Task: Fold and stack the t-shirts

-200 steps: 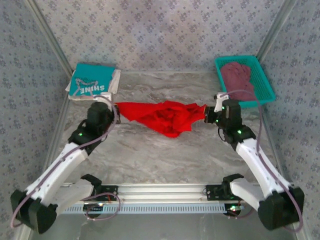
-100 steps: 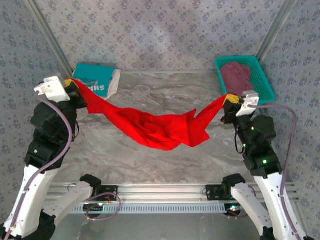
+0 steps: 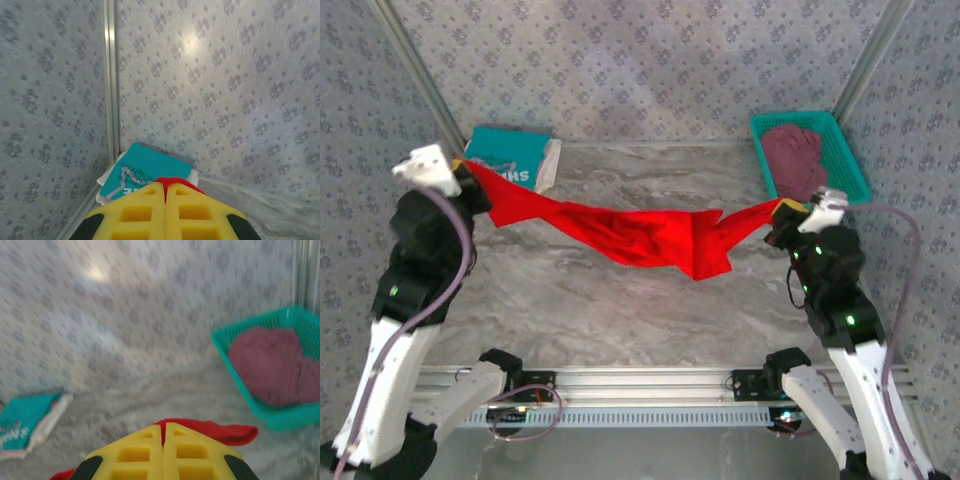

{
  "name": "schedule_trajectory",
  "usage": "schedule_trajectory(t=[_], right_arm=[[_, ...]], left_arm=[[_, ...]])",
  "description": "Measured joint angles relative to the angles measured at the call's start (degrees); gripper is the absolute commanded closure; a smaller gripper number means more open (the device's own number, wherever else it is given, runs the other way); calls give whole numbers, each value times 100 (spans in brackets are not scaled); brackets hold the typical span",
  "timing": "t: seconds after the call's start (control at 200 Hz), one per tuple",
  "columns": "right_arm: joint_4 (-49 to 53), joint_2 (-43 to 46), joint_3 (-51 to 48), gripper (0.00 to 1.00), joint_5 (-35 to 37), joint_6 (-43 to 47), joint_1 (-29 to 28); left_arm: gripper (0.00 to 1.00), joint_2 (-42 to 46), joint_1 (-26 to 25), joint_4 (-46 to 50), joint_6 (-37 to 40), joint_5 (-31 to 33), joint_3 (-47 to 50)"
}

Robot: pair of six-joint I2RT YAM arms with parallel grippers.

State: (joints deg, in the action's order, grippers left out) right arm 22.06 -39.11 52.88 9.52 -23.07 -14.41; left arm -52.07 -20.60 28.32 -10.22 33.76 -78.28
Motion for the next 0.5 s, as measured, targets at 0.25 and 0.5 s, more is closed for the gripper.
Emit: schedule_trajectory(t=[0.25,0.5], right_arm=[[81,-1788,-745,55,-820,-1145,597],[-258,-3285,-35,48,-1908,-782,229]], left_arm=[[100,-3088,1108,-101,-487,-1978,-643],[100,-3807,1113,-577,-898,-2994,494]])
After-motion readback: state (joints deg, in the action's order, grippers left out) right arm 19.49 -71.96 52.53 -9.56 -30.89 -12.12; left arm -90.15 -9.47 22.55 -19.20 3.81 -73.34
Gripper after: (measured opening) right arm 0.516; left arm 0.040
